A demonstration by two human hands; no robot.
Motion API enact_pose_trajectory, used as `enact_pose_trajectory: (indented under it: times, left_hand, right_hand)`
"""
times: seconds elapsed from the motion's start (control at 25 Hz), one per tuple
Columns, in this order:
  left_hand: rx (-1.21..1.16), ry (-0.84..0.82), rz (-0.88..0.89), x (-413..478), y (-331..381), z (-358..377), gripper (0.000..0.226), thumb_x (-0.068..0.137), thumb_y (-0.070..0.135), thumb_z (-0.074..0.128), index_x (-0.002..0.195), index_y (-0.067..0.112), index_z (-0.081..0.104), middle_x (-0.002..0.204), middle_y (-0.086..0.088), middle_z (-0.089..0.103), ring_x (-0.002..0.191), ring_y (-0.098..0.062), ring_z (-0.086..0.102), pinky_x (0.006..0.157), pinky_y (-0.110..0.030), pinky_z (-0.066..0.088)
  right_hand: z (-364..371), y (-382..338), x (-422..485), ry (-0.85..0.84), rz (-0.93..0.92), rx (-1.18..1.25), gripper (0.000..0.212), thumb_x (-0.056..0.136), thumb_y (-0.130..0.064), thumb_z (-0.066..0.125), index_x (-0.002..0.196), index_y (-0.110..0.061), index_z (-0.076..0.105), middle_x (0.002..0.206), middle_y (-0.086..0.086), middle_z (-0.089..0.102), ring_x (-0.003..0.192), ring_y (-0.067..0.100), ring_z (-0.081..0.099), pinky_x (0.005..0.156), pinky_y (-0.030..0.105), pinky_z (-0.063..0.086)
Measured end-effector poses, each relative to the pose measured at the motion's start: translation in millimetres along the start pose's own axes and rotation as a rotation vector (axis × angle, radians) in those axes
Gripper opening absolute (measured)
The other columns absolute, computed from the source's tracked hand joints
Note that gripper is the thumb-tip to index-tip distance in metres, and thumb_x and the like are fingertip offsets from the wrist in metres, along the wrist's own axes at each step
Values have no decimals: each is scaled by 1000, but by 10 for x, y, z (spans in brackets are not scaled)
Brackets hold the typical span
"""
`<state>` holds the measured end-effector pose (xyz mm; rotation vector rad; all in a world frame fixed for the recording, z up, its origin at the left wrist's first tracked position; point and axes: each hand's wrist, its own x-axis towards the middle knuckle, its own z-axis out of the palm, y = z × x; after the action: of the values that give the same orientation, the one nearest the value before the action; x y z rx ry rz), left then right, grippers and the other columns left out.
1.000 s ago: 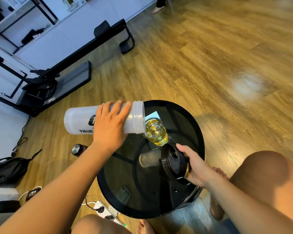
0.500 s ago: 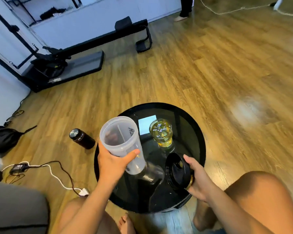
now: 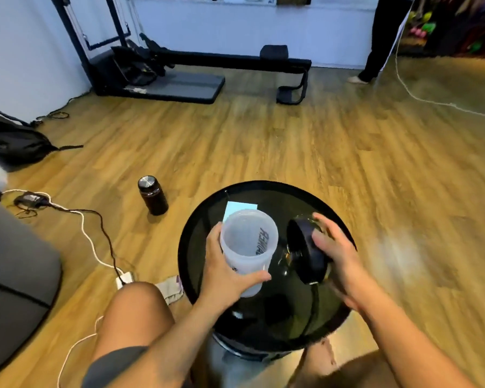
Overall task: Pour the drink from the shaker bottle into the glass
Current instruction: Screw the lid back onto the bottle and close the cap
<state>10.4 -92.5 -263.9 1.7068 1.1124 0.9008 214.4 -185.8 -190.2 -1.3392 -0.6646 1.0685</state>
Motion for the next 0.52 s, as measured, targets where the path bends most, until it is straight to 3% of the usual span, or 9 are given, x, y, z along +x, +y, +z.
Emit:
enact_pose_trajectory:
  times: [0.08, 0.16, 0.2, 0.28, 0.36, 0.44, 0.52]
  left_hand:
    - [-22, -1, -12, -16, 27, -2, 135, 39, 60, 96, 150, 45, 20, 151, 25, 34, 140, -2, 38, 112, -25, 37]
    - [-98, -11, -52, 25, 89, 19, 133, 38, 62, 95, 147, 52, 20, 141, 48, 30, 136, 3, 38, 106, -15, 37]
    - [-130, -24, -81, 61, 121, 41, 132, 37, 62, 95, 147, 52, 22, 139, 51, 32, 134, 4, 41, 100, -9, 37]
    - [-160, -51, -132, 133, 138, 67, 129, 38, 62, 93, 148, 48, 26, 145, 30, 48, 134, -4, 51, 95, -9, 43]
    - [-143, -51, -134, 171, 99, 48, 127, 42, 62, 91, 151, 37, 30, 148, 10, 55, 136, -12, 56, 105, -26, 51]
    - [-126, -51, -100, 179, 64, 9, 129, 45, 64, 89, 155, 27, 32, 151, 4, 55, 139, -15, 54, 114, -42, 50]
    - [-111, -84, -99, 180, 59, -19, 131, 44, 66, 88, 155, 27, 31, 154, 2, 53, 142, -16, 52, 116, -45, 47]
  right_hand:
    - [255, -441, 182, -110, -218, -444, 89, 55, -71, 82, 134, -50, 50, 131, -5, 66, 120, 15, 63, 98, 36, 49]
    - [559, -625, 330, -252, -376, -856, 96, 58, -77, 75, 141, -48, 39, 132, -11, 61, 120, 9, 58, 99, 29, 46]
    - [701, -648, 370, -318, -421, -1006, 98, 60, -75, 74, 145, -44, 35, 135, -10, 59, 122, 9, 56, 100, 27, 44]
    - [903, -569, 408, -402, -482, -1248, 101, 66, -66, 72, 152, -35, 30, 142, -4, 52, 128, 16, 49, 101, 26, 37]
    - [971, -462, 432, -407, -533, -1388, 100, 70, -60, 71, 154, -30, 27, 146, -2, 48, 130, 20, 45, 100, 27, 32]
    - [969, -441, 463, -411, -555, -1424, 99, 70, -62, 67, 154, -30, 27, 147, -3, 47, 131, 20, 46, 103, 32, 36]
    - [942, -448, 481, -439, -523, -1437, 100, 67, -68, 63, 153, -34, 26, 147, -5, 45, 132, 20, 47, 106, 38, 41]
